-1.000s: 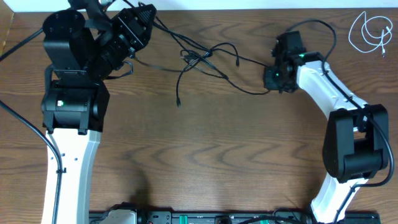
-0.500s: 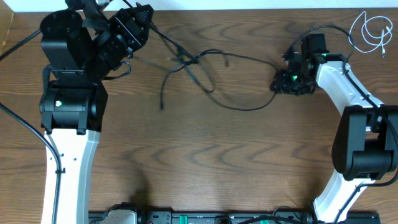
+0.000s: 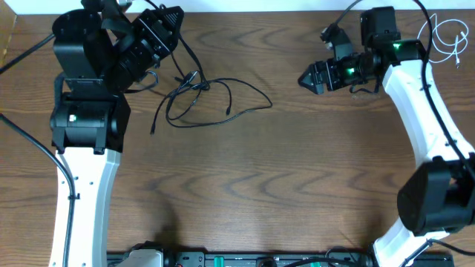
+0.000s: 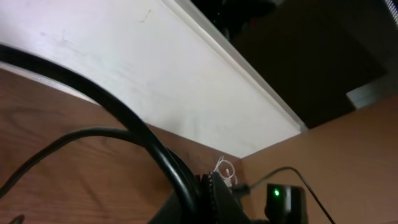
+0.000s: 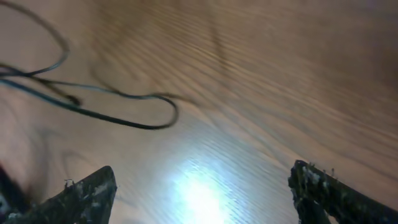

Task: Untangle cables

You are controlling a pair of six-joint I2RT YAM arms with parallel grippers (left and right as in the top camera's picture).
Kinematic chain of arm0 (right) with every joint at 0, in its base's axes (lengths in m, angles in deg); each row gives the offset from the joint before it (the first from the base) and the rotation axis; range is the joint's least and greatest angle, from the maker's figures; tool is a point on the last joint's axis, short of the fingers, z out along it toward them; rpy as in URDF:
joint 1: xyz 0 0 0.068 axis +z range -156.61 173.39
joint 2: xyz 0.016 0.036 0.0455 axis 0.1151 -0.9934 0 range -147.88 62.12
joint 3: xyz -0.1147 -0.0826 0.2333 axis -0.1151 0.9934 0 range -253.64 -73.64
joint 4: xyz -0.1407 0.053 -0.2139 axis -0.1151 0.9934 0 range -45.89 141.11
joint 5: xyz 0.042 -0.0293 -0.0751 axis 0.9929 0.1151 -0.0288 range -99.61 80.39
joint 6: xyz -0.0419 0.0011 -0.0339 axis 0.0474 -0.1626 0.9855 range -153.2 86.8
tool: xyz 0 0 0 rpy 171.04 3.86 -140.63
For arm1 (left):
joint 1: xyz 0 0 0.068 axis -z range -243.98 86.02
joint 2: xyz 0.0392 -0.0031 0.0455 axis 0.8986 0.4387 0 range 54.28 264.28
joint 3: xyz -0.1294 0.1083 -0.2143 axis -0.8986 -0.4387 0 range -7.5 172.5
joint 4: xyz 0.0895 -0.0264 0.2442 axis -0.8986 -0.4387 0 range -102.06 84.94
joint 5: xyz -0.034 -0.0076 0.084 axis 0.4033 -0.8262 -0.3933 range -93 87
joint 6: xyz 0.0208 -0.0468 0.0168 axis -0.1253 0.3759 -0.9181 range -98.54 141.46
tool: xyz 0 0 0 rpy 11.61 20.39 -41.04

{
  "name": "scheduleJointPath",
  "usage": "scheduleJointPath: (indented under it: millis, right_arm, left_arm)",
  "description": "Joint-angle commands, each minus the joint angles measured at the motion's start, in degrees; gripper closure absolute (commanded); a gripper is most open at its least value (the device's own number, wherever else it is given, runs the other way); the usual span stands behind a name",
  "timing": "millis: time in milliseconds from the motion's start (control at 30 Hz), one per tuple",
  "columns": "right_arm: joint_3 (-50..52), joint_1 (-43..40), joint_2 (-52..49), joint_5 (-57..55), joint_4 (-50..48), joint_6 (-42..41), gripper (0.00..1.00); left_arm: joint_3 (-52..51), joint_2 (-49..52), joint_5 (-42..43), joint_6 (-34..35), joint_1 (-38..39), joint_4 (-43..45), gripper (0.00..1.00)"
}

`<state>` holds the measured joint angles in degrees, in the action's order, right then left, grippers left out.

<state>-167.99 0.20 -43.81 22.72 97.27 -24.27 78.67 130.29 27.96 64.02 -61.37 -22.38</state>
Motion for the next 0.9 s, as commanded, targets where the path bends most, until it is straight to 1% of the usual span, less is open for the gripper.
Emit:
scheduleJointPath:
  millis: [0,167,233,467,867]
  right_arm:
    - [-0.46,2.38,0.17,1.95,0.59,1.01,0.13]
    - [-0.31,6.84,0.15,1.92,-0.52,1.01,0.14]
    - [-0.31,8.09,0.15,2.71,-1.99,1.01,0.14]
    - [-0.37,9.86,0.17,17.31,-9.94,2.10,0.16]
    - [-0.37,16.35,0.17,18.93,-20.15,0.74,0.19]
  left_arm:
    - [1.81,-0.02,-1.81,4.02,-0.39,1.84,0.92]
    - [1.81,0.00,-5.97,12.46,-0.39,1.97,0.92]
    - [1.81,0.00,-6.14,14.38,-0.39,1.97,0.93]
    - [1.81,0.02,-6.12,14.56,0.39,0.48,0.93]
    - [1.81,2.91,-6.16,13.68,5.92,-3.19,0.92]
